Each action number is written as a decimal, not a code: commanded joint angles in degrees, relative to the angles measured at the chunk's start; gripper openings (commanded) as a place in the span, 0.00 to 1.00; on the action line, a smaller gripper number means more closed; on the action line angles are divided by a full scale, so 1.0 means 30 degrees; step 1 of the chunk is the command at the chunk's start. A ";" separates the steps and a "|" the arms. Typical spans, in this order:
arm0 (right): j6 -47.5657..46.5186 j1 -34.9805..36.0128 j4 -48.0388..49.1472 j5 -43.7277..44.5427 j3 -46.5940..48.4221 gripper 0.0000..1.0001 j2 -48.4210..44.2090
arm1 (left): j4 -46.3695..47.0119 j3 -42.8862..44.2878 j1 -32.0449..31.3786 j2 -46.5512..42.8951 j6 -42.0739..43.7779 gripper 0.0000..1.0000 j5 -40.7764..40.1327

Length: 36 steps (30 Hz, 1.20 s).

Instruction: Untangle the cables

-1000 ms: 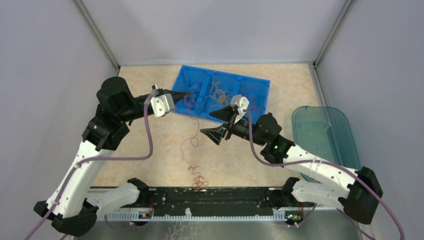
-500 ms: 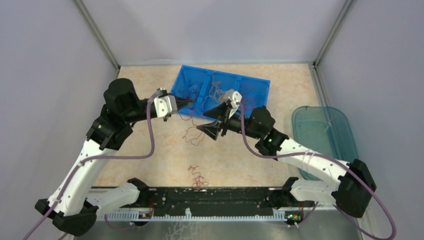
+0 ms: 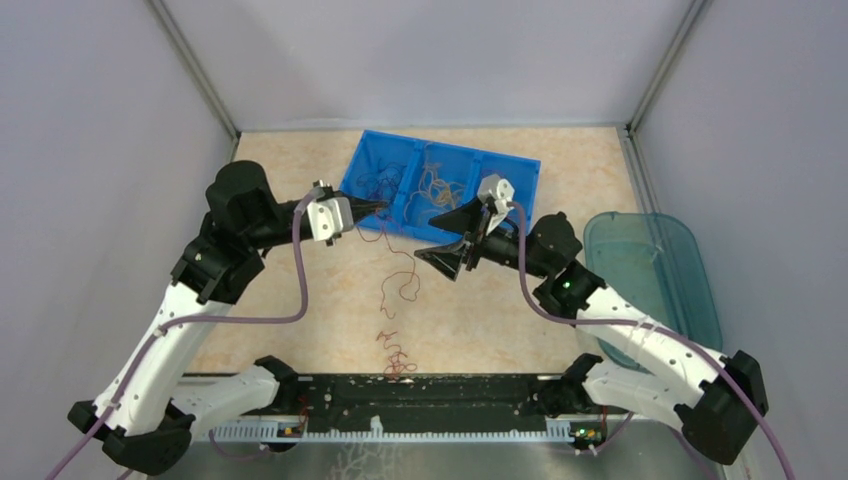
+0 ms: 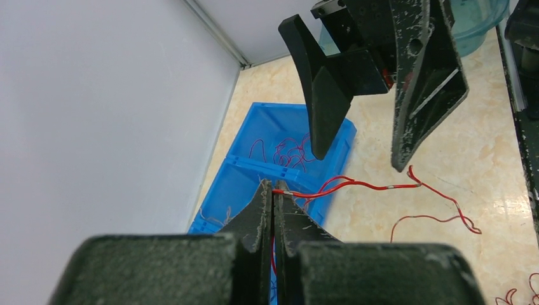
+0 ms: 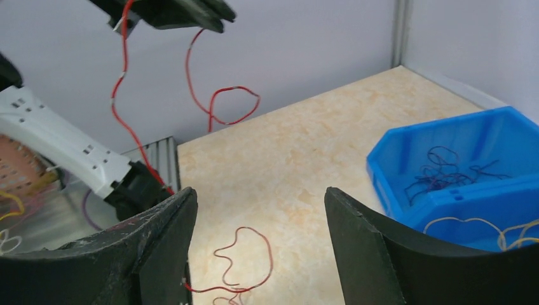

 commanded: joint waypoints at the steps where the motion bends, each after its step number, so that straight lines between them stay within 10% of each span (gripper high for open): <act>1: 0.1256 -0.0118 0.1984 -0.3595 0.0553 0.74 0.0350 | 0.0179 -0.0258 -0.0177 -0.0232 0.0255 0.00 -0.0073; 14: 0.5087 -0.0119 0.7213 -0.8127 0.0730 0.59 0.3095 | 0.0057 -0.0274 -0.0358 -0.0206 0.0650 0.00 -0.0371; 21: 0.5711 -0.0119 0.7986 -0.7559 0.1724 0.01 0.4495 | 0.0041 -0.0146 -0.0391 -0.0100 0.0515 0.00 -0.0614; 24: 0.5083 -0.0132 0.7097 -0.6589 0.1886 0.00 0.4283 | -0.0168 -0.0165 -0.0420 -0.0108 0.0460 0.02 -0.0676; 30: 0.2545 -0.1972 0.2623 -0.1269 0.2235 0.00 0.2293 | -0.4581 -0.0200 -0.0421 0.0316 0.3371 0.75 -0.0579; 36: 0.1920 -0.5771 0.0124 0.1152 0.2838 0.00 0.1323 | -0.7919 -0.0746 -0.0421 0.0166 0.5757 0.96 -0.0060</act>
